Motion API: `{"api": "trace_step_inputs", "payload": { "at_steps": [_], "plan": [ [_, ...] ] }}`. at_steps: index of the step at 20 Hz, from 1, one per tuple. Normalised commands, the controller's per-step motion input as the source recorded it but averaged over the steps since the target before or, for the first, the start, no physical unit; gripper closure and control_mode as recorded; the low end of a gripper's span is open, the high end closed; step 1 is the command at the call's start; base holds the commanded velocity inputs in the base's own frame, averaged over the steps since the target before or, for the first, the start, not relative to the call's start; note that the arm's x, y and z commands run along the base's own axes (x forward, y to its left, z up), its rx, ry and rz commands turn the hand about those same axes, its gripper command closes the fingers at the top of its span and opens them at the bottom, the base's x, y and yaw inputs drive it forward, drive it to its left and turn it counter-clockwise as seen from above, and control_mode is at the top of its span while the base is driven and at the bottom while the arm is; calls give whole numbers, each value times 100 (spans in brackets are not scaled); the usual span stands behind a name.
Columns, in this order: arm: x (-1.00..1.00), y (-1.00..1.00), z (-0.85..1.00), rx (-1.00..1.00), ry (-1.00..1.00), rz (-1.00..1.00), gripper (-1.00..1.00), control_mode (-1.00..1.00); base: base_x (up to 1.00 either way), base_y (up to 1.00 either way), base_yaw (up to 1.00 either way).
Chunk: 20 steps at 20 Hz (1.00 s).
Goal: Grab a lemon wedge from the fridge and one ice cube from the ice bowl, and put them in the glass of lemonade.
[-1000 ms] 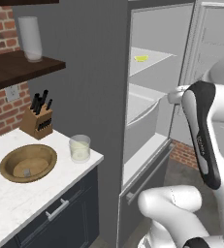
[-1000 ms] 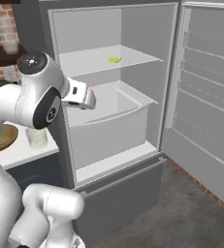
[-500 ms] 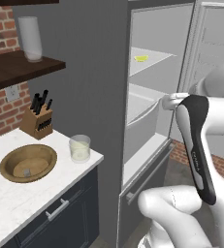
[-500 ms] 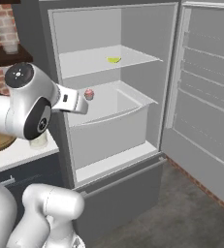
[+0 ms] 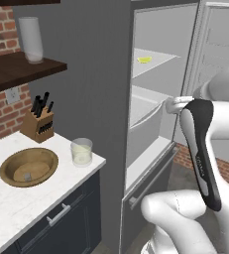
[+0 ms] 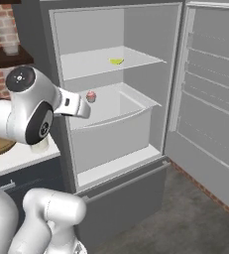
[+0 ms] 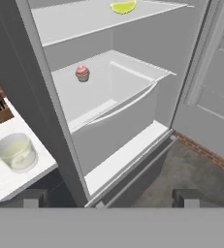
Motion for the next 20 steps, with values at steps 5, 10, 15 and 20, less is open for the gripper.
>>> {"api": "trace_step_inputs", "payload": {
  "at_steps": [5,10,15,20],
  "plan": [
    [0,0,-20,-1,2,0,-100,100,1,-7,0],
    [0,0,0,0,0,0,-100,100,52,-82,20],
    [0,0,0,0,0,0,-100,100,28,-100,49],
    [0,0,0,0,0,0,-100,100,1,-98,56]
  ]
}}
